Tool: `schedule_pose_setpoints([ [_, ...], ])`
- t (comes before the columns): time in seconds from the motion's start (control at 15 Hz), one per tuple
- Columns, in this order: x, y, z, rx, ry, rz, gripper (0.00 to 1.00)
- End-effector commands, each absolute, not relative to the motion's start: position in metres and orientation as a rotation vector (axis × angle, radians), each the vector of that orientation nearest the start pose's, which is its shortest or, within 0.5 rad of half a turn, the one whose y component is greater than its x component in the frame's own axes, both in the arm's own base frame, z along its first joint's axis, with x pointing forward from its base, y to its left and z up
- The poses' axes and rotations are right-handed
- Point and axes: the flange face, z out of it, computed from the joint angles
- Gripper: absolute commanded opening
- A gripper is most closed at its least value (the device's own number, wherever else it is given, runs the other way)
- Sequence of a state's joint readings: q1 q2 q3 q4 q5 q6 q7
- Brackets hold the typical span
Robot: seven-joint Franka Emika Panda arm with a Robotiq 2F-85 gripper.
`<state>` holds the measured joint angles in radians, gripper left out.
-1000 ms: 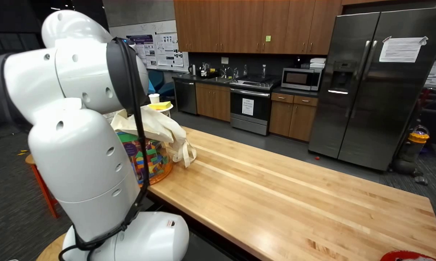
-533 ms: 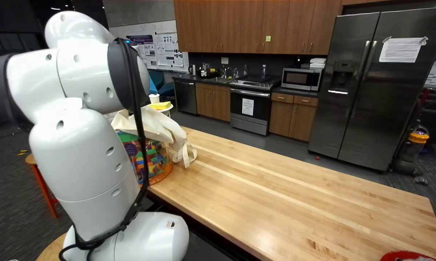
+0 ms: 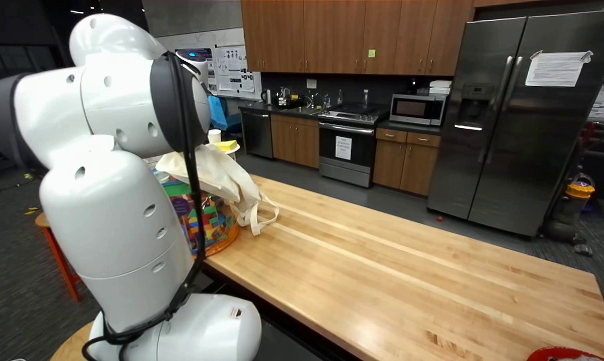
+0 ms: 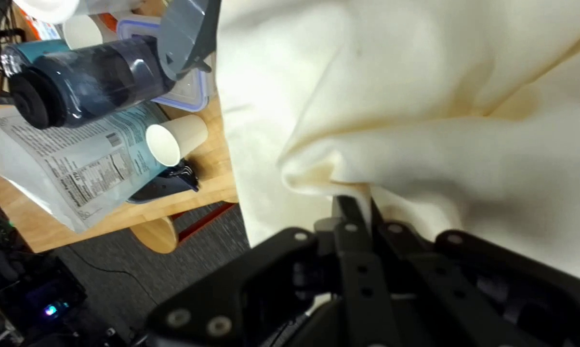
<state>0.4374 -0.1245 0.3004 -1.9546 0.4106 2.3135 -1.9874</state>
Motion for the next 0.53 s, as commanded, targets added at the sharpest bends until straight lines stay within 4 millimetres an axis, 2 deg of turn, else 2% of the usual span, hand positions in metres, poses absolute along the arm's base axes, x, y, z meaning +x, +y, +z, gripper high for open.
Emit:
schedule_pose_setpoints([
  [0.0,0.424,0.364,0.611,1.012,2.770,1.015,0.01],
  [0.27,0.447,0.337,0.635,1.102,2.631,1.128,0.01],
  [0.47,0.465,0.306,0.639,1.187,2.521,1.156,0.01],
])
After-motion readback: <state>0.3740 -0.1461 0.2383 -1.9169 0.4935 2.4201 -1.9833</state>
